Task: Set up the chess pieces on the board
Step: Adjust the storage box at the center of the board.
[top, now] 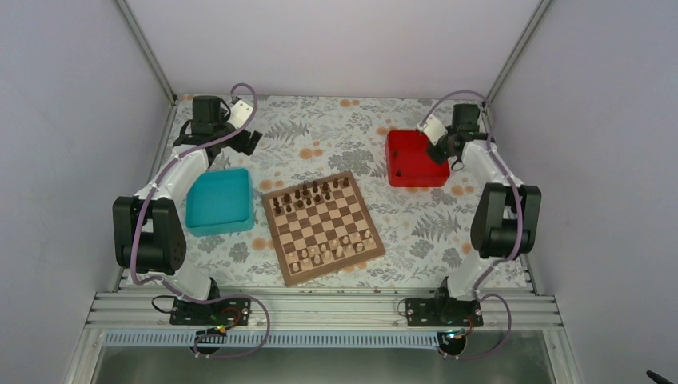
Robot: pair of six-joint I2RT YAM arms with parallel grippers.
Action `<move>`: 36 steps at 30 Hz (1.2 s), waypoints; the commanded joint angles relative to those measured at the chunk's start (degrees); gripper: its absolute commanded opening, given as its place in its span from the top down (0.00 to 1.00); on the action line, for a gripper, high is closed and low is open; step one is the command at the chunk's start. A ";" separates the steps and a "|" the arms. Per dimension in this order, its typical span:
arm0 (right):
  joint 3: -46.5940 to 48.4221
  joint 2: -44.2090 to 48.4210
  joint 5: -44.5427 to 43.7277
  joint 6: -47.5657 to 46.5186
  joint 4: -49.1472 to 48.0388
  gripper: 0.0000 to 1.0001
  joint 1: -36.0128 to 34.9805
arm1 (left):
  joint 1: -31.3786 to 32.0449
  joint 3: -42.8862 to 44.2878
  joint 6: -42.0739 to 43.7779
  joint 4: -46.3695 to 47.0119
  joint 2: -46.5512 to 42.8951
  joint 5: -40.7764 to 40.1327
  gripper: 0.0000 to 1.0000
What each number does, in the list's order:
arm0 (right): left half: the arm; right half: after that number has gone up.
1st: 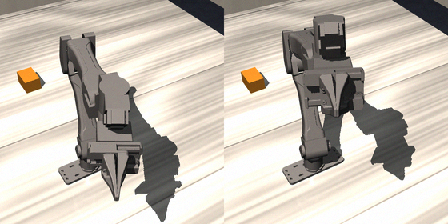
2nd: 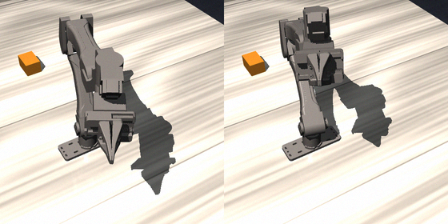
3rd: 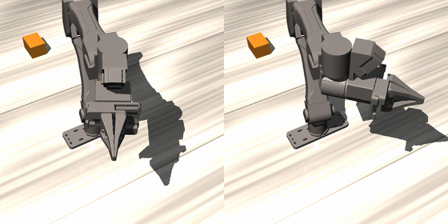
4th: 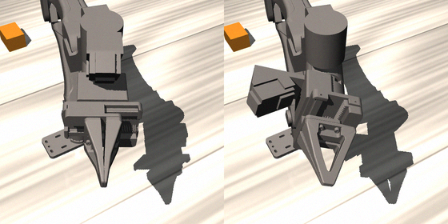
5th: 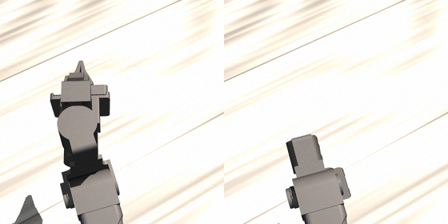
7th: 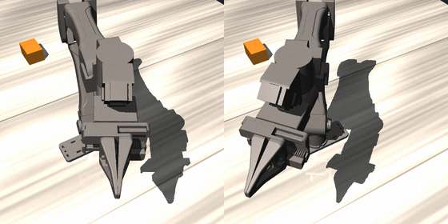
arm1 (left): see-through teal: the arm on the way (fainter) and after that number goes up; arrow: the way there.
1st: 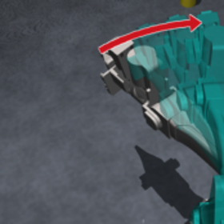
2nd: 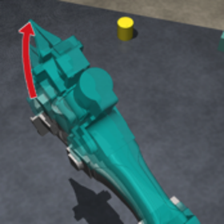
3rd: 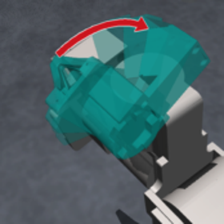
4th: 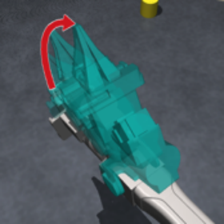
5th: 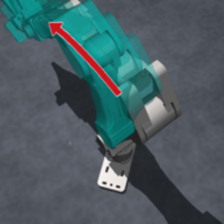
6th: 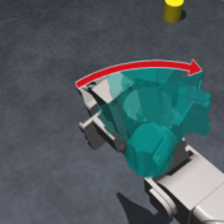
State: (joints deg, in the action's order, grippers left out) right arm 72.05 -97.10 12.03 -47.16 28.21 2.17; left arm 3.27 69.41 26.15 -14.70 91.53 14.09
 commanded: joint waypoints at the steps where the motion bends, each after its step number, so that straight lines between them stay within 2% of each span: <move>1: 9.63 -8.70 -2.57 4.10 -2.06 0.96 2.40 | 0.14 -0.30 0.26 0.87 -1.05 -0.27 0.00; 6: 23.74 -19.17 -3.05 5.92 1.75 0.96 2.39 | 0.07 -0.29 0.19 1.04 -1.30 -0.54 0.00; 15: 36.52 -31.05 -5.89 9.63 2.36 0.96 1.87 | 0.07 -0.53 0.30 1.35 -1.10 -0.89 0.00; 27: 39.38 -35.64 -6.16 9.08 7.18 0.96 1.73 | 0.12 -0.76 0.48 1.51 -0.48 -0.49 0.00; 36: 30.99 -30.53 -7.44 5.67 11.19 0.96 1.92 | 0.12 -0.15 0.48 0.71 -0.36 0.15 0.00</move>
State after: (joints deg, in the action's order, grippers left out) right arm 106.98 -130.67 5.39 -39.62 33.52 4.47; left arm 3.27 69.08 26.33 -14.68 91.53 13.58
